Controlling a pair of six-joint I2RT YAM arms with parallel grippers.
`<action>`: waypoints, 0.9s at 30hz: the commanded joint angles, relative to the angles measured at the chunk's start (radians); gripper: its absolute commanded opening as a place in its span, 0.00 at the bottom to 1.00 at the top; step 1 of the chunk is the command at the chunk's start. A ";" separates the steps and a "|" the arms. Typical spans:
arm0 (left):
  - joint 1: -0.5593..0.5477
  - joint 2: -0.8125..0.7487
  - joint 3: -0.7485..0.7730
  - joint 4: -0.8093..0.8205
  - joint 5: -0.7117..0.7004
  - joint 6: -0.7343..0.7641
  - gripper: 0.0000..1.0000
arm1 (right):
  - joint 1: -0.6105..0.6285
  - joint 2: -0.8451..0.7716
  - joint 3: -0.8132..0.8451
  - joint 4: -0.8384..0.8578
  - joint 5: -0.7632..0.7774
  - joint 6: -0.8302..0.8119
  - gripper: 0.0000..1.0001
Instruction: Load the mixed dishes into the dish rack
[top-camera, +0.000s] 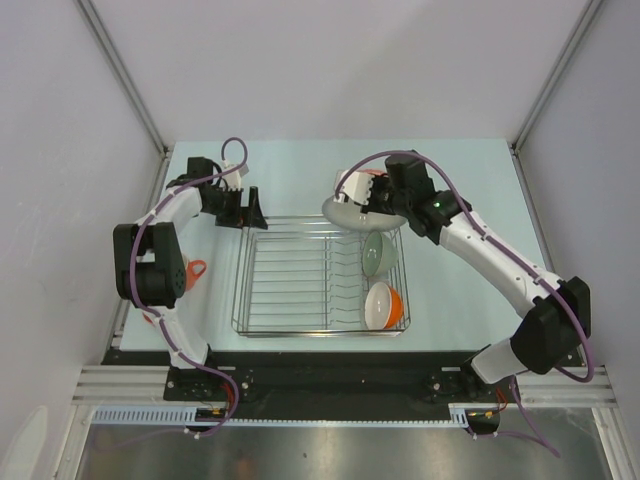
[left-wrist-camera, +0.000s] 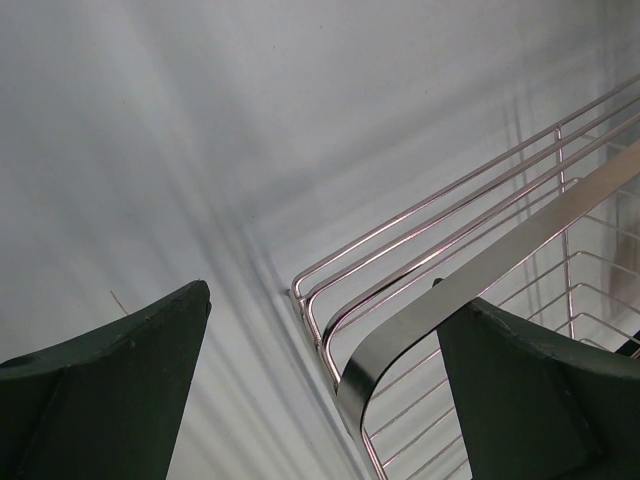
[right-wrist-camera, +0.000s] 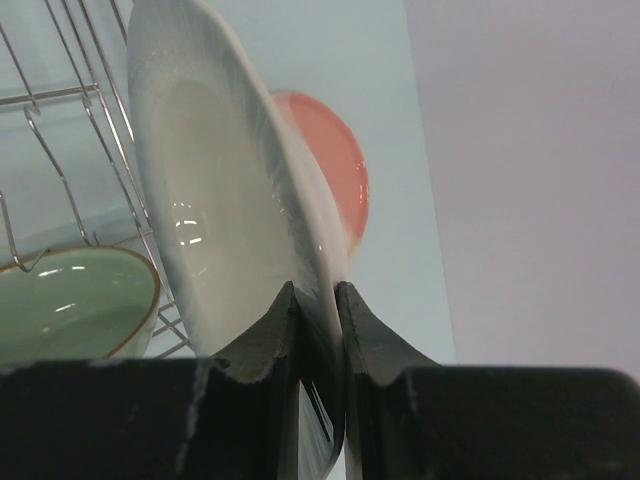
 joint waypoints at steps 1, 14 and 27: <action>0.000 0.013 0.025 0.038 -0.039 0.020 0.97 | 0.001 -0.058 0.005 0.148 0.000 -0.020 0.00; -0.002 0.022 0.033 0.038 -0.035 0.020 0.97 | 0.062 0.006 -0.021 0.121 -0.033 0.012 0.00; -0.002 0.012 0.028 0.043 -0.031 0.024 0.97 | 0.141 0.034 -0.101 0.050 0.026 0.033 0.00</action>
